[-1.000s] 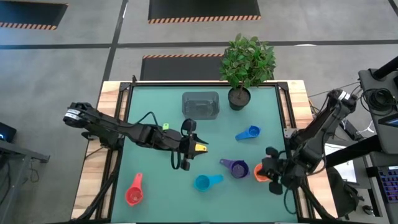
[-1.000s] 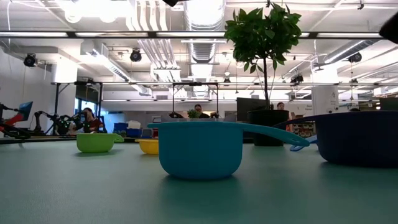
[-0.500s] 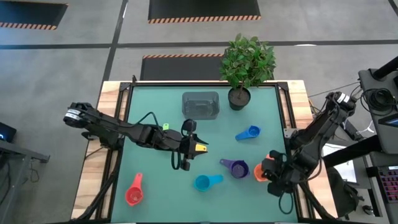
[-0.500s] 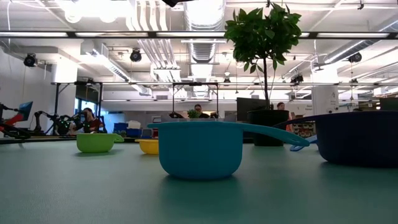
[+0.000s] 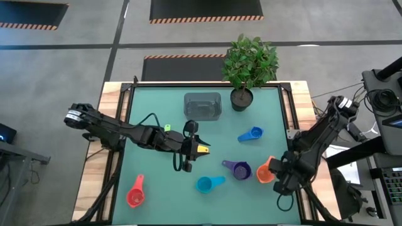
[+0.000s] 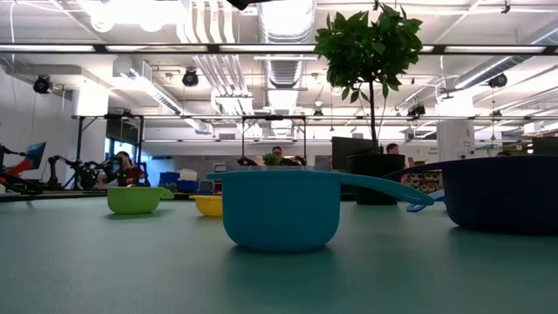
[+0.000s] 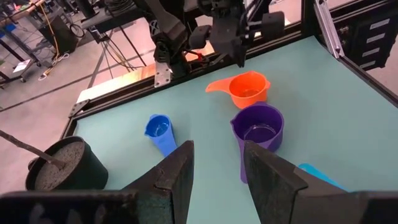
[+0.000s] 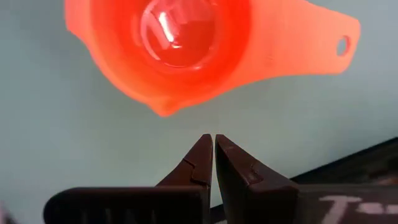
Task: Nest measuring cups in basket
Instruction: Stack the orange measuring cup into the purple measuring cup
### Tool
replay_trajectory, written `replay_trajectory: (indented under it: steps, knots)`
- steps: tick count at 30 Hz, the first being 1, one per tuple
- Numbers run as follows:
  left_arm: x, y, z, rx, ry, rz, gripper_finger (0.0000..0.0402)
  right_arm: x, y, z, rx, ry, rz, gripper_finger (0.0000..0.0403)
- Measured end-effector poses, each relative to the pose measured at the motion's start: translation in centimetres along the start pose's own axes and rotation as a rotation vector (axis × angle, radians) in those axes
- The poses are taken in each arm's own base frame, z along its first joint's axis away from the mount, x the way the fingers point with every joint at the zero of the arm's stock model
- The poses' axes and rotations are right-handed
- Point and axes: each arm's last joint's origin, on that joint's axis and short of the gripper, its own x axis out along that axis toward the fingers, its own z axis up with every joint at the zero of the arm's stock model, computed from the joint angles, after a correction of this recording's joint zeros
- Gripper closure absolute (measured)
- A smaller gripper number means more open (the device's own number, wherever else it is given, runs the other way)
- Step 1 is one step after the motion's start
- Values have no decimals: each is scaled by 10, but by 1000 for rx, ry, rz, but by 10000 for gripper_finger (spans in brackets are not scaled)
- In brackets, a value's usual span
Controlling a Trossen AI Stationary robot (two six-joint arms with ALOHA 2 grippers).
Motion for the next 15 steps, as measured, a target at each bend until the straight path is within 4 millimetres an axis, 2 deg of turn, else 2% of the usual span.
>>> replay_trajectory:
  steps: [10,15]
  knots:
    - [0,0,0,17,0,0,280,27,10,8,-97,-55,-129,394]
    - [0,0,0,23,-1,0,280,32,19,25,-139,-146,-63,394]
